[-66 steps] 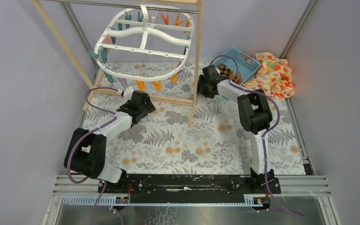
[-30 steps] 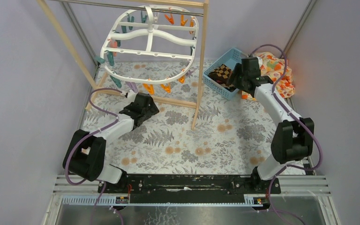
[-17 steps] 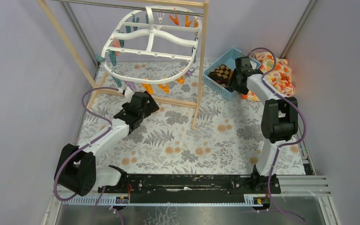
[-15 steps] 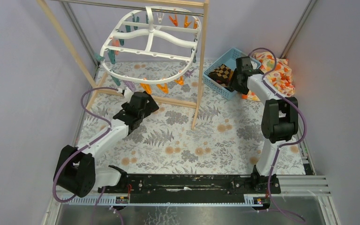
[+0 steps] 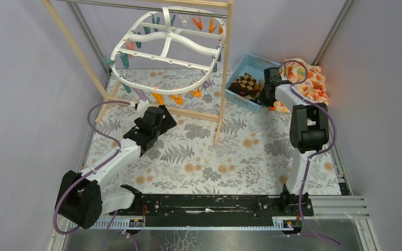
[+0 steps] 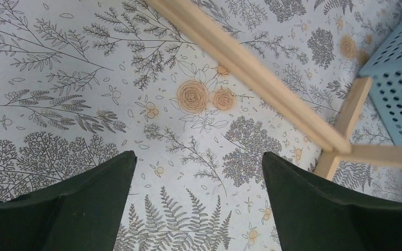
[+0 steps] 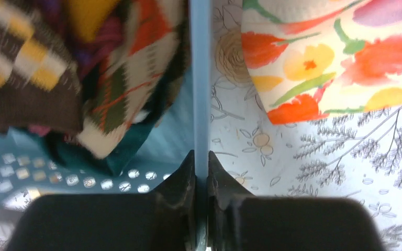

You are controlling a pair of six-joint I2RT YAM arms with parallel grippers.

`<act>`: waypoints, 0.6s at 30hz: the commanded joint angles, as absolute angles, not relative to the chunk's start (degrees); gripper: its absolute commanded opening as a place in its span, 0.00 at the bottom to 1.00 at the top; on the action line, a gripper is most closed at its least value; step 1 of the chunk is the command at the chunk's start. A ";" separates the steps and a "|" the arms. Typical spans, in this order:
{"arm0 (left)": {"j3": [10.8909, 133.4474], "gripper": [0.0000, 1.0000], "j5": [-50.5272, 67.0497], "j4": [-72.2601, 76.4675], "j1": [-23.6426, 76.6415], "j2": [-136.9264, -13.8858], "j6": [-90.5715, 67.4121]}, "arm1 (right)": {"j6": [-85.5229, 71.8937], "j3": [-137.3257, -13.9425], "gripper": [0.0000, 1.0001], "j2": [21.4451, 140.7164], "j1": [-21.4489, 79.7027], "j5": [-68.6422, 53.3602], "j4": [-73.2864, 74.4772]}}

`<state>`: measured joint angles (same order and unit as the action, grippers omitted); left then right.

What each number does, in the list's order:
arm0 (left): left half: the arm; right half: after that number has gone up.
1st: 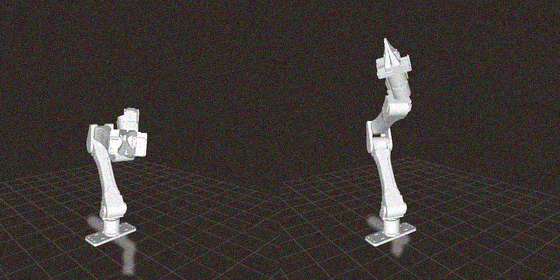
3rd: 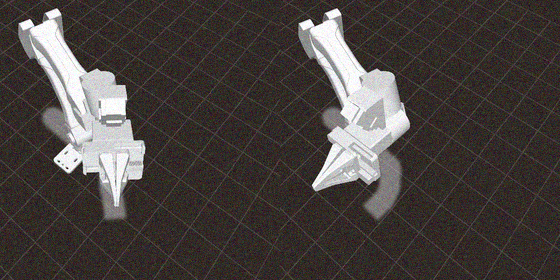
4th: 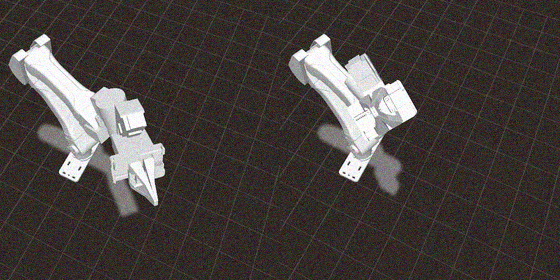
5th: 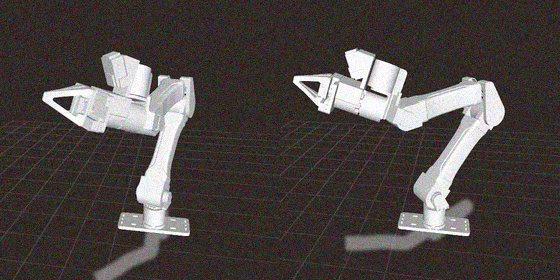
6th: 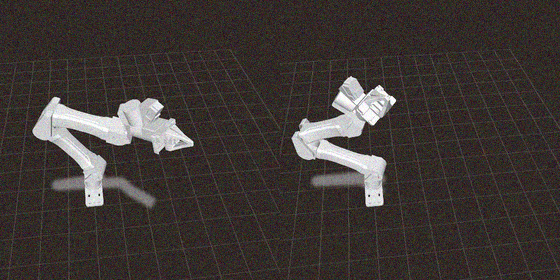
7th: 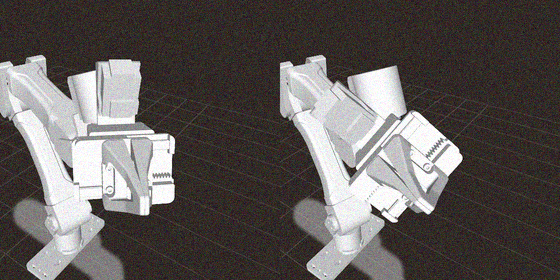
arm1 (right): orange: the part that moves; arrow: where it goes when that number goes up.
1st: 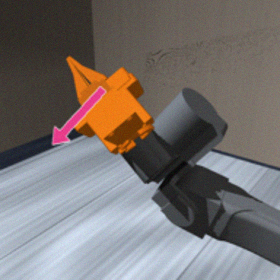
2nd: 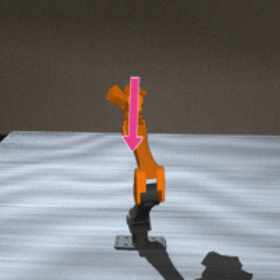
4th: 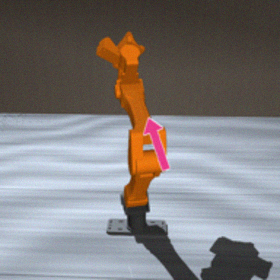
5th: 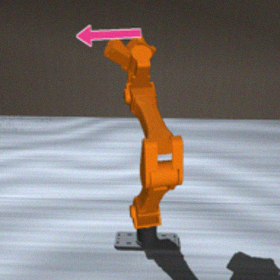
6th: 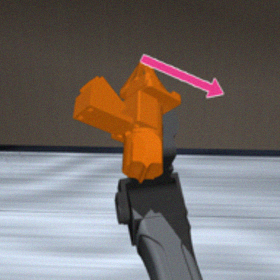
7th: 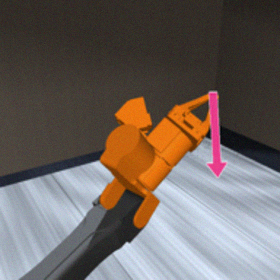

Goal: Clip the socks to the hanger
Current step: Pick up the bin from the corner of the board.

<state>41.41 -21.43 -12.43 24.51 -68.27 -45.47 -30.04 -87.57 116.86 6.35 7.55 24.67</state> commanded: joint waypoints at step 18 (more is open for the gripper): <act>40.71 0.99 -22.35 -13.64 26.20 -65.65 -44.01 | -26.88 -91.56 0.00 101.27 4.19 11.50 32.08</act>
